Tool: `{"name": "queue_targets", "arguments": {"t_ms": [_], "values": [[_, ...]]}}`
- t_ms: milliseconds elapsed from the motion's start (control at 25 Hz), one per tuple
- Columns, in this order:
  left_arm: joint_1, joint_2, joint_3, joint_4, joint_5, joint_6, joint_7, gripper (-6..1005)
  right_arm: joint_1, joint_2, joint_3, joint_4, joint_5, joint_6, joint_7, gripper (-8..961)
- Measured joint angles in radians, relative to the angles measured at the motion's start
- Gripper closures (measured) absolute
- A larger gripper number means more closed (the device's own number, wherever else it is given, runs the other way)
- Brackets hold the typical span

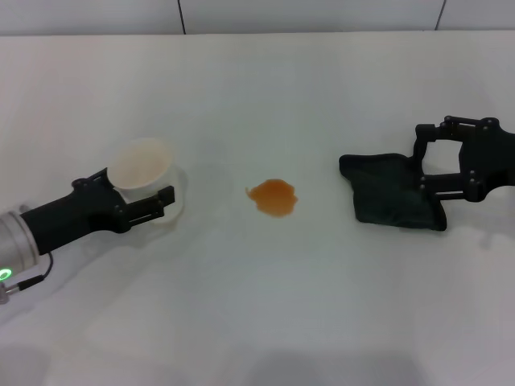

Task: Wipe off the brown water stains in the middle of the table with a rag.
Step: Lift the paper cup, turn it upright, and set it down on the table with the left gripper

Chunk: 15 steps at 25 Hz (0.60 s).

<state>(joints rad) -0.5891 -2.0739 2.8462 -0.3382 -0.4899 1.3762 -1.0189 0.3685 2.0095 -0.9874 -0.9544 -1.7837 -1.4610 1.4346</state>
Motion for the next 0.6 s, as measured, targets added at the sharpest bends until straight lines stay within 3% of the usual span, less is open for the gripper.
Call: {"name": "queue_targets", "arguments": {"t_ms": [320,600], "values": [[-0.013,0.000,0.001,-0.113,0.042,0.076,-0.147,127,0.005,-0.001,0.001,0.003,0.001,0.003,0.002,95],[-0.034,0.000,0.001,-0.125,0.082,0.079,-0.168,127,0.000,-0.002,0.001,0.007,0.005,0.007,0.002,95]]}}
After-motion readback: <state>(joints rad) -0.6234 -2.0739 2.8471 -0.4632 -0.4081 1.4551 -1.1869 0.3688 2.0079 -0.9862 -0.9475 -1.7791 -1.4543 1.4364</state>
